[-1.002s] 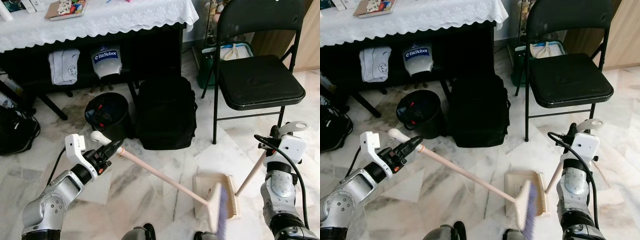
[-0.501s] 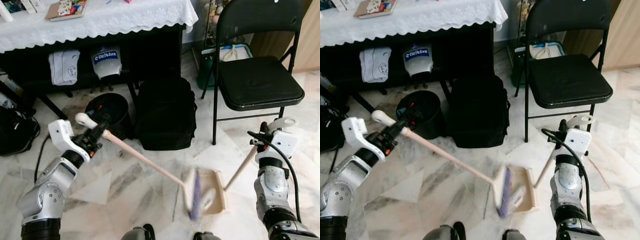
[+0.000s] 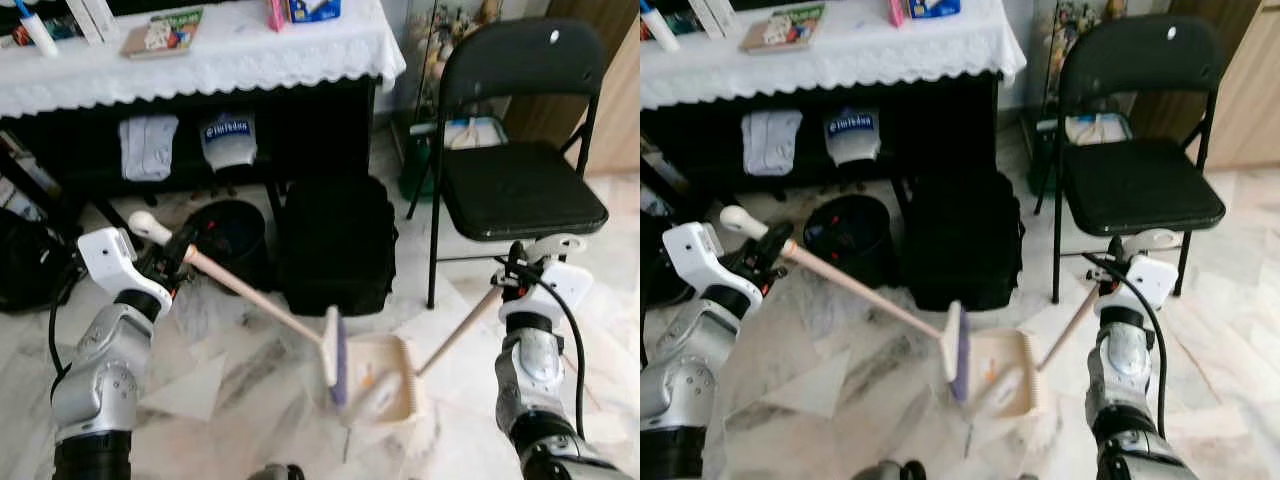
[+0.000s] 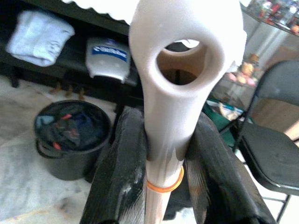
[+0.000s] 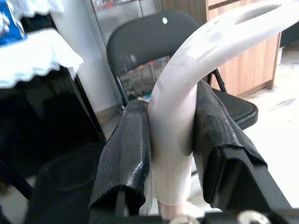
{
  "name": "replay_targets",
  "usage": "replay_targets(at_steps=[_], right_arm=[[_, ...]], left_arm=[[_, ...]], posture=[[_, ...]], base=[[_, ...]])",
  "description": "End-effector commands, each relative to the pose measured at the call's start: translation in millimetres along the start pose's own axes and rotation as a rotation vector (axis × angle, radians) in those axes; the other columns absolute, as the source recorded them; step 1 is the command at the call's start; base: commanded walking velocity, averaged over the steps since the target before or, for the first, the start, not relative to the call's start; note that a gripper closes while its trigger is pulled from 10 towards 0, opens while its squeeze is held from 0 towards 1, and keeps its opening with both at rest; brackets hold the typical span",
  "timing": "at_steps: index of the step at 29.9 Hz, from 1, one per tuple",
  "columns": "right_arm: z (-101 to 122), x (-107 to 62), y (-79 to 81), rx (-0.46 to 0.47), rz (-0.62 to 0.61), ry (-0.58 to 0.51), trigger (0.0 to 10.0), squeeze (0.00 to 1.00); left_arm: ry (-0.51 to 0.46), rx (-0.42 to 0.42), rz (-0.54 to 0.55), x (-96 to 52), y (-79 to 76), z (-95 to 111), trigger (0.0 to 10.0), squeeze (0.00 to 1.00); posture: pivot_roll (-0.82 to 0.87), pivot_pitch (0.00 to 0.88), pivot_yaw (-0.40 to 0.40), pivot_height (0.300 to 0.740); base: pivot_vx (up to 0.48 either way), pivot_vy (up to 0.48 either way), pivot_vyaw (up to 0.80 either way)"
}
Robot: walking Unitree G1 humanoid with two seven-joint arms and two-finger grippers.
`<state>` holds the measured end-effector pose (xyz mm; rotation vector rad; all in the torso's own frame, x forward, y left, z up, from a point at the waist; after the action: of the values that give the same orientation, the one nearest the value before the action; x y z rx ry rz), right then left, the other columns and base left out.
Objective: Sweep floor
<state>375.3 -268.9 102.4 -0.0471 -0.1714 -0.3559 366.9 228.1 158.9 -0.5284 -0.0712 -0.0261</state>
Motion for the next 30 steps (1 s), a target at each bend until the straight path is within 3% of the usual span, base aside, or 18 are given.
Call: replay_targets(at_steps=[1,10,15,22,30], right_arm=[[8,4.1,2.7,0.062,-0.004,-0.025,10.0,0.0],[2,0.7,15.8,0.124,0.024,-0.003,10.0,0.0],[2,1.1,17.0,0.25,0.008,-0.001,10.0,0.0],[5,-9.1,23.2,0.115,0.077,-0.046,10.0,0.0],[18,-11.0,-2.1,0.053,0.016,-0.112,10.0,0.0]], left_arm=[[-0.072,0.051,0.0,3.7,0.0,17,10.0,0.0],[-0.122,0.23,0.073,10.8,13.3,17,10.0,0.0],[-0.101,0.367,0.064,15.1,11.9,0,10.0,0.0],[-0.12,0.331,0.071,10.2,13.1,-15,10.0,0.0],[-0.121,0.36,0.019,6.5,-2.3,-34,10.0,0.0]], posture=[[0.09,0.0,0.07,0.74],[0.04,0.0,0.078,0.74],[0.01,0.0,0.083,0.74],[-0.03,0.0,0.059,0.74],[-0.08,0.0,0.069,0.74]], base=[[0.0,0.0,0.0],[0.0,0.0,0.0],[0.0,0.0,0.0],[0.0,0.0,0.0],[0.0,0.0,0.0]])
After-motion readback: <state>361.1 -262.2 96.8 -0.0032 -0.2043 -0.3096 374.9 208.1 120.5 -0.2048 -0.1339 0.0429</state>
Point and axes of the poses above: a point about 5 cm out from each wrist's last joint towards the gripper, its own x axis pointing out of the wrist towards the gripper, its own z axis along the axis of the wrist's last joint, y = z × x, the point moved 6 cm from there along x, pointing out of the wrist towards the gripper, and after that the axes turned 10 degrees about -x, right-handed, at the moved point
